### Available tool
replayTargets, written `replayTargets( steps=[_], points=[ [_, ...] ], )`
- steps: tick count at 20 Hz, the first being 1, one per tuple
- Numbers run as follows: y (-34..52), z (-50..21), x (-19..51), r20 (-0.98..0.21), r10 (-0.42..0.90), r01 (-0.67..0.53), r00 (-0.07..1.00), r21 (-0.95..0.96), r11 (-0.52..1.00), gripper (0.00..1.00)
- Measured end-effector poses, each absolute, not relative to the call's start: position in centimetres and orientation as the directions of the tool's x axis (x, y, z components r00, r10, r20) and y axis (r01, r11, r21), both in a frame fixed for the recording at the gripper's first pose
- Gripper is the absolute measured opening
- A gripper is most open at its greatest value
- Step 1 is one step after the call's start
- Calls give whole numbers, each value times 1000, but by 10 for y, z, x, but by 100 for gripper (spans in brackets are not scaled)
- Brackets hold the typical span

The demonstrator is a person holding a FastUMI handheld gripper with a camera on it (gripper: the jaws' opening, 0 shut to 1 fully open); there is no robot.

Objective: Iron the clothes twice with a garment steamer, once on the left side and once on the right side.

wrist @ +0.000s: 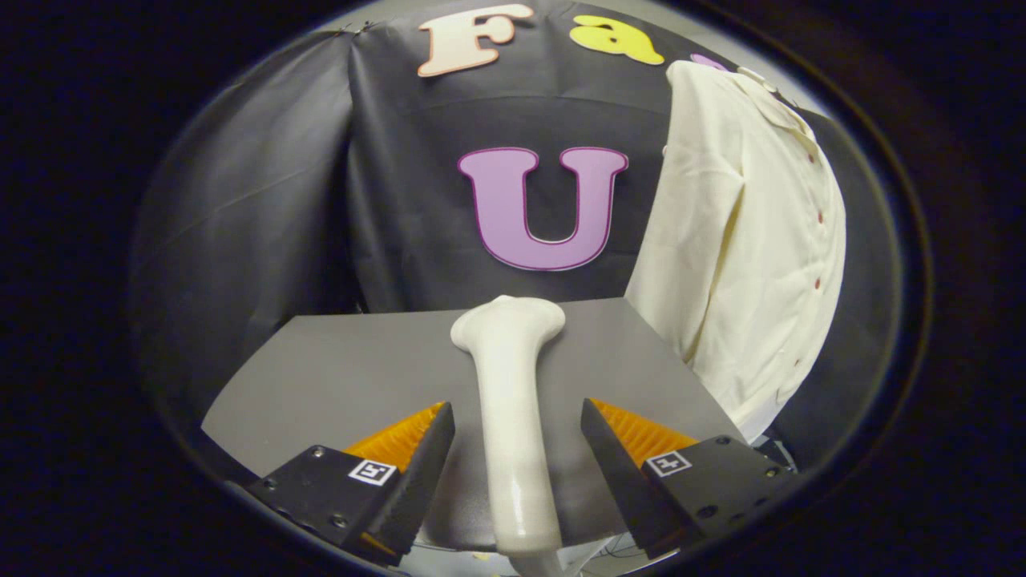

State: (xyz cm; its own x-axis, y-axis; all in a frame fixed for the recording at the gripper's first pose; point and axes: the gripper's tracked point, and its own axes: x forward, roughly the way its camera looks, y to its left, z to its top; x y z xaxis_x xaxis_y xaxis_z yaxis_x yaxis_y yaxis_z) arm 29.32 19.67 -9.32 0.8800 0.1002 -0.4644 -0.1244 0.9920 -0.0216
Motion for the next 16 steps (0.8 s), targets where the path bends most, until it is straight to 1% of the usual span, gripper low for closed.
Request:
replayTargets(
  steps=[3,7,9,12,16],
  points=[
    [194,-109,292,-534,73,-126,842,-64,990,71],
    [198,-105,292,-515,120,-157,849,-28,987,37],
    [198,-94,287,-471,173,-189,865,12,982,34],
    [187,-82,268,-415,204,-200,887,52,978,29],
    [160,-45,250,-306,223,-202,926,98,974,29]
  ],
)
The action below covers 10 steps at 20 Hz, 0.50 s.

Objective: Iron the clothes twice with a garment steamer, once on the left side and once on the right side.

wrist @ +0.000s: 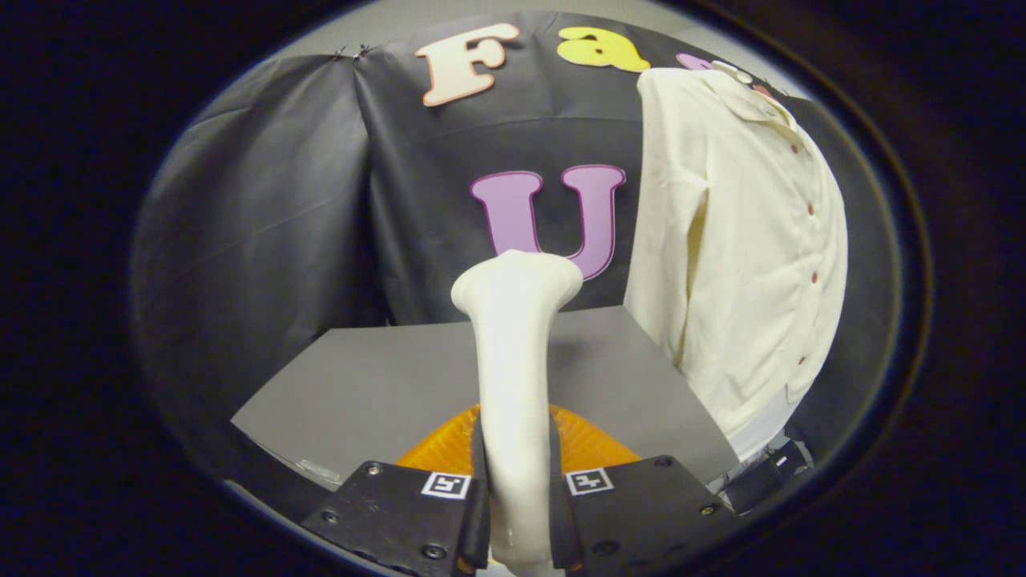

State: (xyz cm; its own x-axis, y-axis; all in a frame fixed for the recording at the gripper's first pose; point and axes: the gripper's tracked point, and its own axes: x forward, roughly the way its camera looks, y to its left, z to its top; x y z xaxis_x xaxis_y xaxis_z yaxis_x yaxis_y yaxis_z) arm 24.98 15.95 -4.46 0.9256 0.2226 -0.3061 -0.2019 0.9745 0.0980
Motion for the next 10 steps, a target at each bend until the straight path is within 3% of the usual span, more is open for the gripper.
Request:
replayTargets(
  steps=[10],
  points=[
    [19,65,247,-82,119,-117,989,34,993,30]
  ],
)
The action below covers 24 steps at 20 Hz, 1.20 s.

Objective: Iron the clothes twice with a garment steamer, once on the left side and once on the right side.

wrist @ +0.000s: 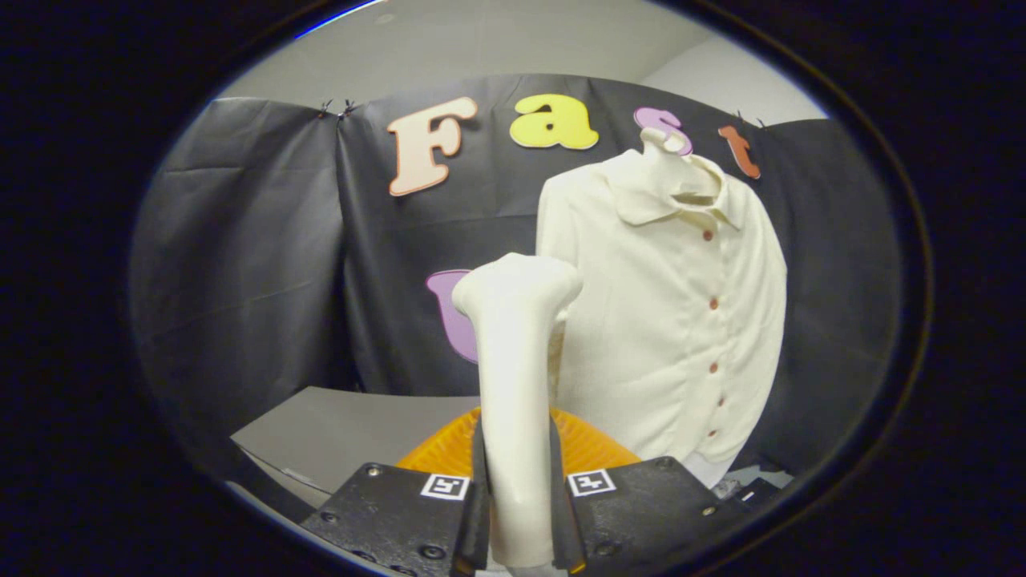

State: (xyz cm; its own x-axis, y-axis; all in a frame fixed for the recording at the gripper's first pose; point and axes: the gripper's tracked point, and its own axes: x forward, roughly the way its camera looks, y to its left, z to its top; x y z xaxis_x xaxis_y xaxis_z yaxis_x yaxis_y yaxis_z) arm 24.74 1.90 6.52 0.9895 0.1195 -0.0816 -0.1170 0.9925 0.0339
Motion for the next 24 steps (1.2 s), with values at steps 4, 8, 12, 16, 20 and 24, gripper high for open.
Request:
replayTargets(
  steps=[4,8,12,16,20,24],
  points=[
    [-35,95,264,-30,68,-67,997,42,997,30],
    [-73,98,289,-40,42,-39,998,74,996,31],
    [-81,91,305,-49,77,-72,996,96,993,32],
    [-81,74,312,-74,86,-78,993,107,991,32],
    [-84,48,308,-103,88,-73,991,136,988,33],
    [-89,22,305,-134,82,-62,988,148,987,33]
  ],
)
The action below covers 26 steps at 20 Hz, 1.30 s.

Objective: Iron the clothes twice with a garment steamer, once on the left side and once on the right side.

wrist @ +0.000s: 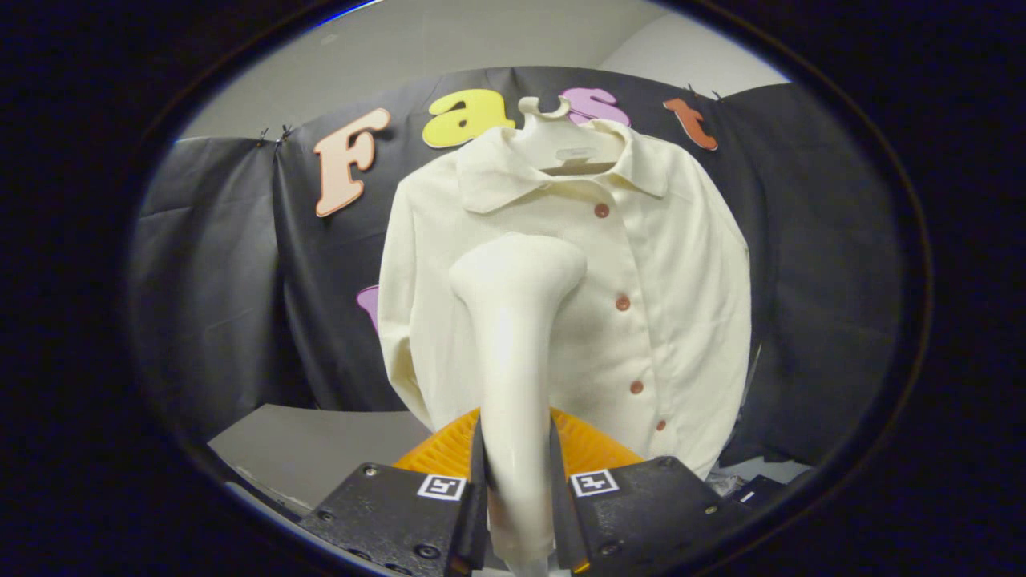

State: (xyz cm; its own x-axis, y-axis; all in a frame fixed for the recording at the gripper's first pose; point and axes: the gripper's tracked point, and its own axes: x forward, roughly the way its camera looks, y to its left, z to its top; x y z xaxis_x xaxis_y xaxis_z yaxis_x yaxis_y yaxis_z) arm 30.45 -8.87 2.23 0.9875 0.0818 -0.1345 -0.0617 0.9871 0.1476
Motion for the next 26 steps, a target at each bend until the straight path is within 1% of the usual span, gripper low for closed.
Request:
replayTargets(
  steps=[8,22,26],
  points=[
    [-97,-34,289,-227,92,-60,970,145,988,33],
    [-91,-163,256,-377,127,-71,918,159,985,34],
    [-87,-202,245,-419,109,-44,901,162,986,34]
  ],
)
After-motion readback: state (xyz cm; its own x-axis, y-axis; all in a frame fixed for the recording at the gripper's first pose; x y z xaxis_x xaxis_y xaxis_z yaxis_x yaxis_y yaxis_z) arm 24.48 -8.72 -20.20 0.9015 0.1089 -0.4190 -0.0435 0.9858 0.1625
